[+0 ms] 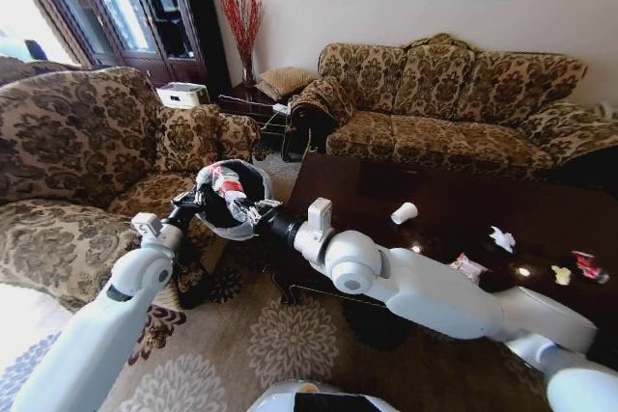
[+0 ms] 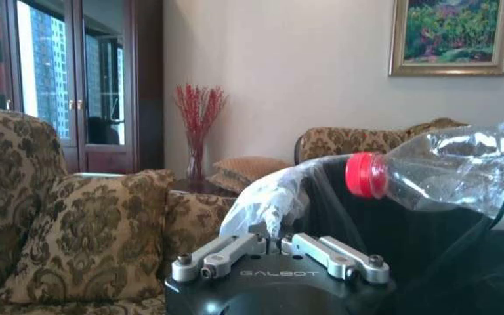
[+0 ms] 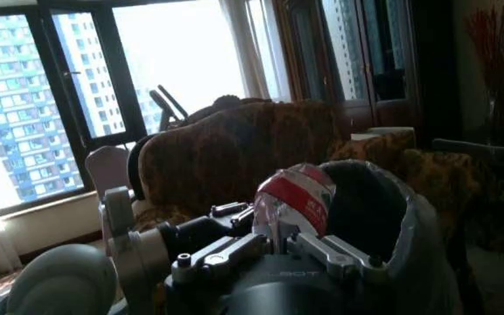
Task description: Move to the front of the table and place the trash on the table into the trash bin.
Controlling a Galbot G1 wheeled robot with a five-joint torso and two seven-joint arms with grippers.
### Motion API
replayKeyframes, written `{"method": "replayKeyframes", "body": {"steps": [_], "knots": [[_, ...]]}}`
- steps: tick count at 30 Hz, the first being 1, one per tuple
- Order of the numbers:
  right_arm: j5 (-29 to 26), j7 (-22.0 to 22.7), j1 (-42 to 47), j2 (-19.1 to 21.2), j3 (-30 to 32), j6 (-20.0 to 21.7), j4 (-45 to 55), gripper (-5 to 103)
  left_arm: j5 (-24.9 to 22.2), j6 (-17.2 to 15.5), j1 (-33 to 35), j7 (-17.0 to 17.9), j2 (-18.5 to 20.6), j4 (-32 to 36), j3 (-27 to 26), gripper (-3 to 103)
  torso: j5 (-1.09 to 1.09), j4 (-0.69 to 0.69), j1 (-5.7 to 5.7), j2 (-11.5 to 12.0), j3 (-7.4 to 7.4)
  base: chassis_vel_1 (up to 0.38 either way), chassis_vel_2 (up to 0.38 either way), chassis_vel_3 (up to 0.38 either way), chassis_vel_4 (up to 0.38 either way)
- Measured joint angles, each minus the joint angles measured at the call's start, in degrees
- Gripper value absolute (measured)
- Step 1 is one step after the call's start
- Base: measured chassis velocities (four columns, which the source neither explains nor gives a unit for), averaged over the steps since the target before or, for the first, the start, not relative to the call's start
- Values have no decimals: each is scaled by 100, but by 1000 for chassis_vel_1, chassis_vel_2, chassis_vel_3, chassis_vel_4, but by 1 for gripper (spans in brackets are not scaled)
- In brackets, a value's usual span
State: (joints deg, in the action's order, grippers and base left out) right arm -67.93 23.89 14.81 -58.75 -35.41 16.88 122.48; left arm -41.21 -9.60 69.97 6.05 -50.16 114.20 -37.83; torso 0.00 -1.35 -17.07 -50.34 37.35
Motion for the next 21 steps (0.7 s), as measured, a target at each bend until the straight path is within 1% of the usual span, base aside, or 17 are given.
{"method": "replayKeyframes", "body": {"steps": [4, 5, 6, 9, 11, 14, 15, 18, 19, 20, 21], "knots": [[9, 31, 48, -60, 57, 92, -98, 2, 0, 0, 0, -1, -4, 61, 4, 3, 0, -1, 0, 0, 0, 0, 0, 0, 0], [31, 14, 59, -87, 95, 134, -129, -1, -1, -4, -1, 0, -13, 78, 8, 3, 0, -1, 0, 0, 0, 0, 0, 0, 0], [31, 14, 59, -87, 95, 134, -129, -1, -1, -4, -1, 0, -13, 78, 8, 3, 0, -1, 0, 0, 0, 0, 0, 0, 0], [121, -16, 62, -213, 208, 219, -252, 14, -5, -44, 3, 23, -39, 165, 11, 3, 0, -1, 0, 0, 0, 0, 0, 0, 0], [136, -14, 49, -239, 215, 221, -279, 14, -6, -51, 14, 25, -45, 197, 7, 3, 1, -2, 0, 0, 0, 0, 0, 0, 0], [179, -12, 0, -292, 229, 221, -319, 30, -4, -65, 70, 27, -73, 274, -19, 3, 0, -1, 0, 0, 0, 0, 0, 0, 0], [179, -12, 0, -292, 229, 221, -319, 30, -4, -65, 70, 27, -73, 274, -19, 3, 0, -1, 0, 0, 0, 0, 0, 0, 0], [220, 0, -44, -309, 240, 206, -320, 47, 21, -69, 133, 32, -122, 325, -35, 3, 0, -2, 0, 0, 0, 0, 0, 0, 0], [220, 0, -44, -309, 240, 206, -320, 47, 21, -69, 133, 32, -122, 325, -35, 3, 0, -2, 0, 0, 0, 0, 0, 0, 0], [282, -3, -56, -306, 278, 185, -316, 52, 29, -84, 161, 35, -138, 350, -43, 3, 0, -2, 0, 0, 0, 0, 0, 0, 0], [336, -5, -70, -299, 327, 158, -308, 52, 33, -107, 187, 36, -150, 377, -54, 3, 0, -2, 0, 0, 0, 0, 0, 0, 0]]}}
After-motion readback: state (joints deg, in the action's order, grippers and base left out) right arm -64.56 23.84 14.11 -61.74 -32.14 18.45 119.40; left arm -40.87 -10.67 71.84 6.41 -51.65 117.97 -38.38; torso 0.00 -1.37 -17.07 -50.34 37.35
